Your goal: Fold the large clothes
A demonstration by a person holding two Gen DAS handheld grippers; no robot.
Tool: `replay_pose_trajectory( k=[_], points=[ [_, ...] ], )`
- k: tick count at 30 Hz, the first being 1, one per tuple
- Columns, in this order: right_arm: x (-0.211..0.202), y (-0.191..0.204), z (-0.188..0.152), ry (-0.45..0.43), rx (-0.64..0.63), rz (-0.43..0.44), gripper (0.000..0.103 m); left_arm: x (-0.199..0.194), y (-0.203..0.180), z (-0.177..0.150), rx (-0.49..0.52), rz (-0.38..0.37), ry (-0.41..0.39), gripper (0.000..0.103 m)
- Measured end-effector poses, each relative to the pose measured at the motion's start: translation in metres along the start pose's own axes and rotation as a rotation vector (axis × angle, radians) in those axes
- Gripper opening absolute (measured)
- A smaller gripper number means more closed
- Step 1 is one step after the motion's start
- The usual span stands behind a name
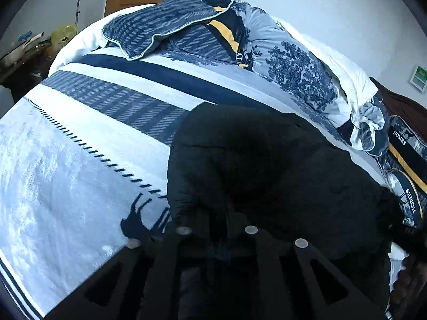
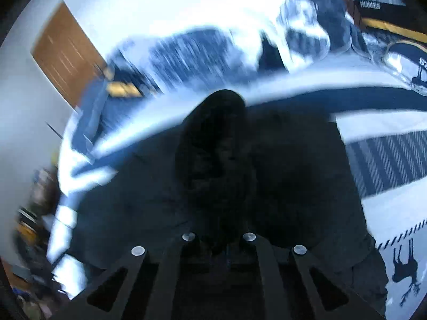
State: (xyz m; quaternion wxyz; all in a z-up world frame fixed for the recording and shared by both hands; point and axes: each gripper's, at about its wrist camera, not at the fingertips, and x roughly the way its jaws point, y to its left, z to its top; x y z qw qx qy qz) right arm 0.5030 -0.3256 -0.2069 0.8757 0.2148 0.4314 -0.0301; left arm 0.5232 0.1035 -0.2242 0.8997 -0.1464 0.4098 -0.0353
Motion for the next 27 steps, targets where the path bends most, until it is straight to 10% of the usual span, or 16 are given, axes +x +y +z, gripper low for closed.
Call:
replay_pose_trajectory(
  k=[5, 14, 18, 22, 27],
  points=[
    [-0.004, -0.019, -0.004, -0.010, 0.107, 0.107, 0.011, -0.015, 0.021, 0.007, -0.077, 0.093, -0.096, 0.066],
    [-0.008, -0.045, 0.001, -0.053, 0.227, 0.166, 0.012, 0.012, 0.016, -0.002, 0.014, 0.192, 0.016, 0.066],
    [-0.026, -0.069, -0.005, -0.104, 0.278, 0.035, 0.067, 0.011, 0.007, -0.004, 0.059, 0.199, 0.018, 0.060],
    [-0.029, -0.074, -0.011, -0.079, 0.290, 0.074, 0.068, 0.000, 0.008, 0.000, 0.024, 0.117, 0.007, 0.060],
    [-0.018, -0.060, -0.011, -0.048, 0.229, 0.012, 0.057, 0.019, -0.002, -0.009, 0.115, 0.210, 0.045, 0.060]
  ],
)
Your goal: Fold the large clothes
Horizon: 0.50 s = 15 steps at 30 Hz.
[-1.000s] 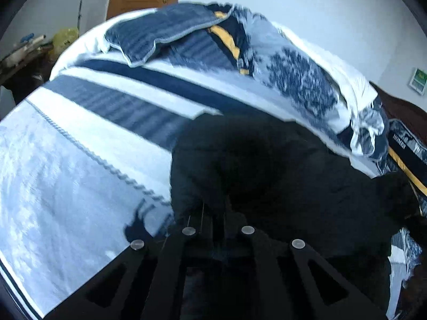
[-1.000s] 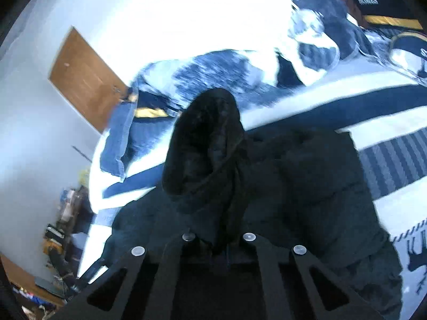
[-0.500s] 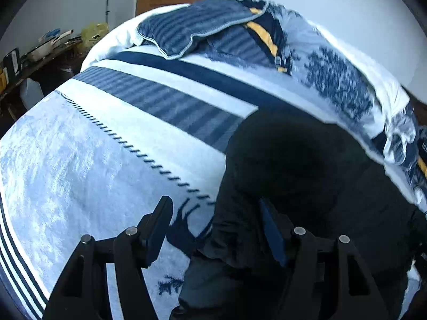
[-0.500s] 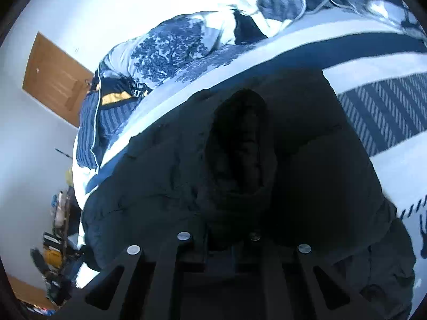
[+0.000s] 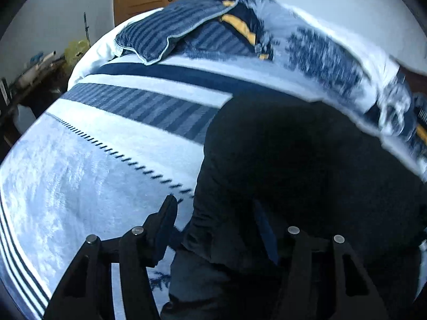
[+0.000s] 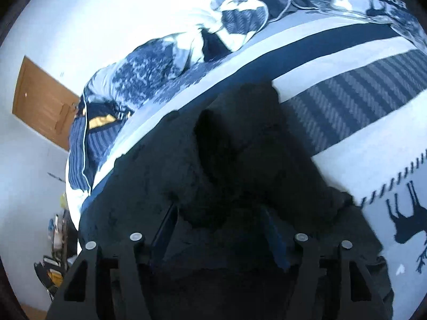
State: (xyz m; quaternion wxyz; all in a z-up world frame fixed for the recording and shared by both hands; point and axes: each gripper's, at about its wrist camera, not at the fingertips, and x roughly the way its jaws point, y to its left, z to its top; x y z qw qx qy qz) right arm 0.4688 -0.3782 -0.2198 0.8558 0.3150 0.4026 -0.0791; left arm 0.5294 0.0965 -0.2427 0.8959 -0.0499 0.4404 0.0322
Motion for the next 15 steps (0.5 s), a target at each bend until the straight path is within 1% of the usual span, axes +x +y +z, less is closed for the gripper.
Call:
replay_pose_trajectory(
  k=[1, 2, 3, 4, 5, 6, 7, 8, 9, 10, 11, 12, 14, 15],
  points=[
    [0.007, 0.003, -0.001, 0.013, -0.018, -0.056, 0.052, 0.004, -0.001, -0.002, 0.012, 0.013, 0.013, 0.060],
    [0.012, 0.005, -0.001, 0.019, -0.032, -0.085, 0.050, 0.008, -0.002, -0.003, 0.020, 0.015, 0.021, 0.060],
    [0.016, 0.007, -0.002, 0.018, -0.049, -0.117, 0.049, 0.010, -0.002, -0.004, 0.029, 0.019, 0.025, 0.060],
    [0.018, 0.011, -0.003, 0.008, -0.080, -0.167, 0.049, 0.009, -0.003, -0.004, 0.038, 0.024, 0.021, 0.060],
    [0.014, 0.015, -0.006, -0.010, -0.093, -0.176, 0.049, 0.007, -0.004, -0.003, 0.053, 0.031, 0.007, 0.060],
    [0.003, 0.020, -0.010, -0.051, -0.103, -0.154, 0.050, 0.006, -0.003, -0.002, 0.066, 0.031, -0.010, 0.060],
    [-0.010, 0.021, -0.013, -0.079, -0.109, -0.122, 0.053, 0.003, -0.002, -0.002, 0.073, 0.030, -0.021, 0.060],
    [-0.022, 0.023, -0.016, -0.096, -0.115, -0.096, 0.058, 0.000, 0.002, -0.001, 0.062, 0.021, -0.016, 0.060],
    [-0.038, 0.025, -0.022, -0.120, -0.121, -0.064, 0.071, -0.004, 0.006, 0.000, 0.048, 0.005, -0.017, 0.060],
    [-0.047, 0.024, -0.026, -0.133, -0.122, -0.047, 0.077, -0.013, 0.012, -0.001, 0.029, -0.015, -0.027, 0.061],
    [-0.062, 0.022, -0.033, -0.140, -0.127, -0.022, 0.078, -0.020, 0.016, -0.003, 0.020, -0.014, -0.025, 0.062],
    [-0.075, 0.018, -0.041, -0.122, -0.136, 0.008, 0.078, -0.031, 0.022, -0.007, 0.010, -0.012, -0.028, 0.063],
    [-0.094, 0.010, -0.057, -0.095, -0.150, 0.030, 0.078, -0.060, 0.034, -0.020, -0.013, -0.020, -0.059, 0.067],
    [-0.109, 0.002, -0.069, -0.095, -0.160, 0.034, 0.078, -0.079, 0.042, -0.030, -0.030, -0.011, -0.076, 0.072]
  ],
)
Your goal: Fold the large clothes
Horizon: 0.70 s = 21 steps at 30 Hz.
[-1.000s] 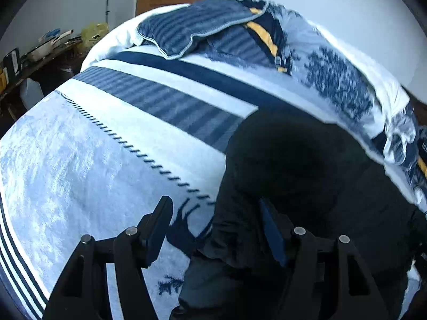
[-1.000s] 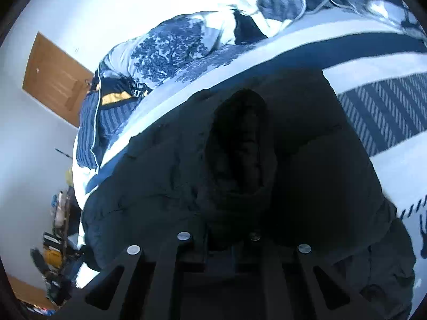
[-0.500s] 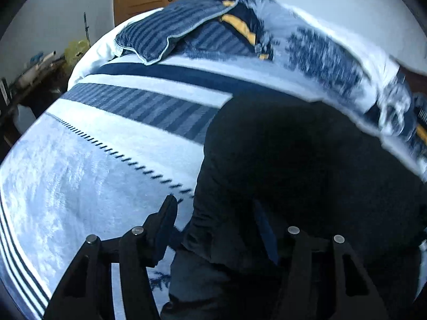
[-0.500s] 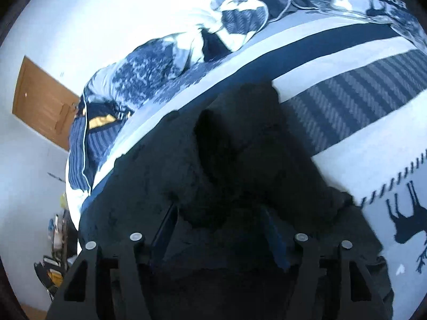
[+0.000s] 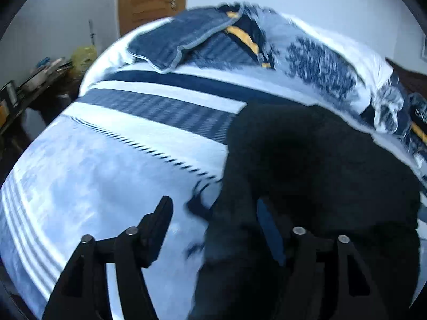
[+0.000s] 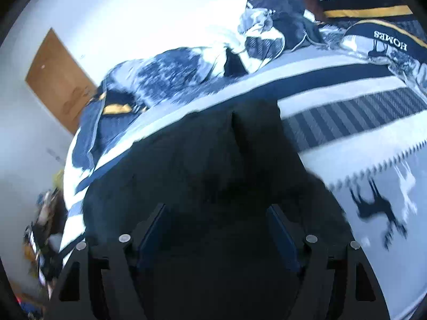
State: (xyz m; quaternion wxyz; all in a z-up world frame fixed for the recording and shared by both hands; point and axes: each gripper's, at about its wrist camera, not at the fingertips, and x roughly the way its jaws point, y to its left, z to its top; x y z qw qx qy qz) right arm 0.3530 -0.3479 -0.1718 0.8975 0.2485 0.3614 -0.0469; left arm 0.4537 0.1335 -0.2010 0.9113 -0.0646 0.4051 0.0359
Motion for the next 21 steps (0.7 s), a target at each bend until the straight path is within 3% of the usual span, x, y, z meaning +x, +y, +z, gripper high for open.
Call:
replay_pose_trajectory(
  k=[6, 8, 9, 10, 13, 15, 19, 21],
  points=[
    [-0.057, -0.048, -0.096, 0.011, 0.077, 0.050, 0.081, -0.108, 0.034, -0.080, -0.031, 0.023, -0.049, 0.091],
    [-0.063, -0.060, -0.122, 0.025, 0.092, 0.013, 0.081, -0.130, 0.039, -0.119, -0.042, 0.004, -0.029, 0.091],
    [-0.063, -0.064, -0.131, 0.068, 0.092, -0.054, 0.081, -0.136, 0.040, -0.139, -0.039, 0.021, -0.023, 0.091],
    [-0.065, -0.067, -0.133, 0.076, 0.097, -0.087, 0.081, -0.141, 0.040, -0.153, -0.022, 0.037, -0.028, 0.091],
    [-0.084, -0.068, -0.133, 0.013, 0.087, -0.043, 0.081, -0.147, 0.029, -0.179, 0.056, 0.048, -0.014, 0.091],
    [-0.092, -0.065, -0.136, -0.001, 0.041, -0.094, 0.081, -0.155, 0.019, -0.182, 0.118, 0.035, -0.030, 0.091],
    [-0.115, -0.071, -0.145, -0.037, -0.029, -0.235, 0.081, -0.166, 0.012, -0.195, 0.205, 0.130, -0.071, 0.091],
    [-0.120, -0.082, -0.147, -0.011, -0.011, -0.209, 0.081, -0.160, 0.009, -0.198, 0.222, 0.139, -0.032, 0.091]
  ],
)
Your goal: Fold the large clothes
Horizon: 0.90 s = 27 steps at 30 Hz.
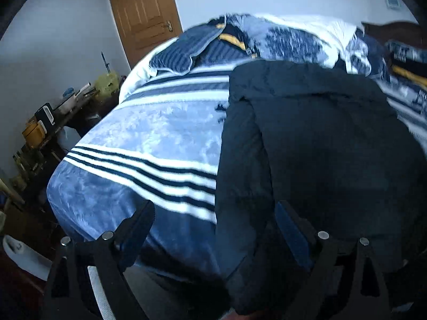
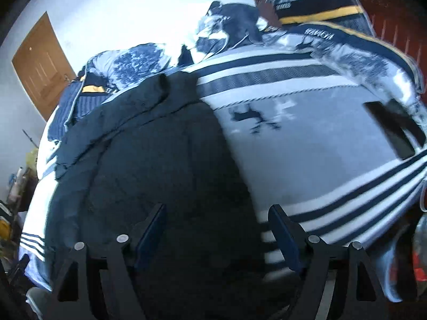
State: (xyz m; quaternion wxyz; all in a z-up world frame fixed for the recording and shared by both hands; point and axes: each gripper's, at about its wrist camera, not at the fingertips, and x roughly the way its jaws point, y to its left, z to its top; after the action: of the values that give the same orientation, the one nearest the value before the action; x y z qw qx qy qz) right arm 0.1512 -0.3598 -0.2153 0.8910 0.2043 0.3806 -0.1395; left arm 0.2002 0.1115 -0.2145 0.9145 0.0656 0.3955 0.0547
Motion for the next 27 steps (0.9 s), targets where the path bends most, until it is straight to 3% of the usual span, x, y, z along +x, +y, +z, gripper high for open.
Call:
replay_pose_trajectory(
  k=[6, 11, 17, 18, 19, 20, 22, 24, 27],
  points=[
    [0.014, -0.019, -0.012, 0.112, 0.038, 0.016, 0.081, 0.026, -0.008, -0.006, 0.015, -0.030, 0.109, 0.091],
    [0.031, -0.020, -0.012, 0.192, 0.045, 0.054, 0.080, 0.050, -0.015, -0.017, 0.009, -0.163, 0.254, 0.091],
    [0.057, -0.026, -0.021, 0.321, 0.118, 0.090, 0.071, 0.071, -0.017, -0.024, 0.008, -0.181, 0.338, 0.089],
    [0.059, -0.024, -0.022, 0.330, 0.115, 0.084, 0.062, 0.072, -0.017, -0.024, -0.005, -0.190, 0.334, 0.081],
    [0.061, -0.023, -0.022, 0.336, 0.113, 0.082, 0.048, 0.071, -0.017, -0.023, -0.009, -0.195, 0.324, 0.062],
    [0.063, -0.022, -0.023, 0.340, 0.109, 0.084, 0.043, 0.068, -0.018, -0.022, -0.005, -0.213, 0.310, 0.055],
    [0.061, -0.021, -0.023, 0.327, 0.102, 0.082, 0.035, 0.064, -0.022, -0.020, 0.011, -0.254, 0.296, 0.023],
    [0.056, -0.020, -0.021, 0.302, 0.102, 0.112, 0.023, 0.057, -0.023, -0.019, 0.022, -0.265, 0.277, 0.009],
    [0.043, -0.024, -0.021, 0.289, 0.131, 0.181, 0.006, 0.041, -0.001, -0.012, -0.065, -0.293, 0.242, 0.004]
  ],
)
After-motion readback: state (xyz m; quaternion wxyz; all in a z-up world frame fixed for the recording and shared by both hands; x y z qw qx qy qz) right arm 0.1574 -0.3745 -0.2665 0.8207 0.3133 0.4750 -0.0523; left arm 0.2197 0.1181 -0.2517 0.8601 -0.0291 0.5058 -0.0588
